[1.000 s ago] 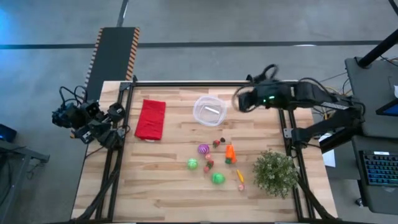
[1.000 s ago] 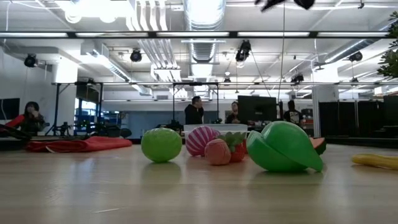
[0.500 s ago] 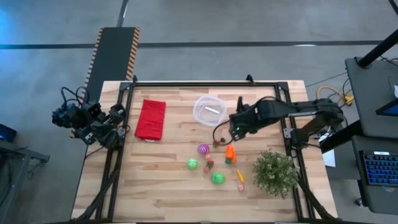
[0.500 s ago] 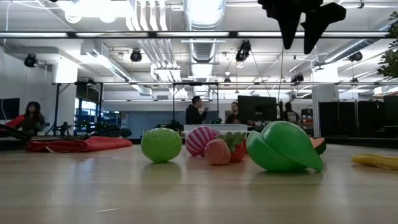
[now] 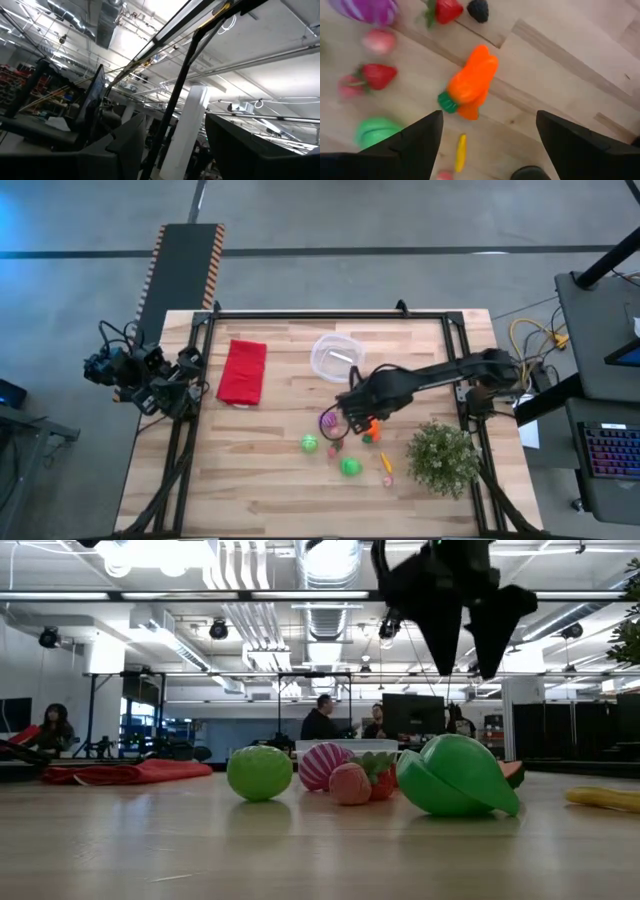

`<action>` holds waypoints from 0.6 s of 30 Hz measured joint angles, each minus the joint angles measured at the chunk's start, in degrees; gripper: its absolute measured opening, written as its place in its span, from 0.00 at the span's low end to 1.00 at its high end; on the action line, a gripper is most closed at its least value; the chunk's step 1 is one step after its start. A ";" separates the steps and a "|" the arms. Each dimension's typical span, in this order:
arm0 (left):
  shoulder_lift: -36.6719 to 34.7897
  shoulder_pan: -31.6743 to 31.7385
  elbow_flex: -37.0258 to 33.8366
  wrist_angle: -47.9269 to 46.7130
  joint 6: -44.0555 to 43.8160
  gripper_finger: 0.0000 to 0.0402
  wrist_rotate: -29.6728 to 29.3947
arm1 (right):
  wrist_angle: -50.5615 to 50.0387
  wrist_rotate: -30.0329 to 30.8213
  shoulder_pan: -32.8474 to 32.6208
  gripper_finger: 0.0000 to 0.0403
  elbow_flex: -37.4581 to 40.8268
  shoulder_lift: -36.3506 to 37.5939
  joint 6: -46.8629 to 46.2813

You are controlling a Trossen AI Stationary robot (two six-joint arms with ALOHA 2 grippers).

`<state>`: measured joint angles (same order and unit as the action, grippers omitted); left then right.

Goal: Pick and placing Produce into tupperware
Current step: Put the orange carrot into the transparent bin

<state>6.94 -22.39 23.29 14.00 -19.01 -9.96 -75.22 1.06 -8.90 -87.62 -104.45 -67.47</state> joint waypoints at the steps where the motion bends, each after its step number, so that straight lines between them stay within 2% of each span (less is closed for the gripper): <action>1: 0.00 0.00 0.00 0.01 -0.03 0.48 -0.02 | 0.12 0.01 -0.13 0.77 0.03 -0.87 0.10; 6: 0.13 0.00 0.00 0.02 -0.14 0.48 -0.72 | 4.53 -0.28 -0.74 0.76 1.75 -3.10 0.06; 12: 0.09 -0.02 0.00 0.01 -0.25 0.48 -0.93 | 16.19 -2.45 -1.20 0.76 8.99 -1.80 -4.96; 18: 0.09 -0.01 0.00 0.05 -0.91 0.48 -0.95 | 16.40 -1.68 -1.81 0.76 14.90 -0.23 -8.56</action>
<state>7.03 -22.40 23.29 14.05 -19.92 -10.91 -58.82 -0.62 -10.71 -72.72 -104.69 -76.04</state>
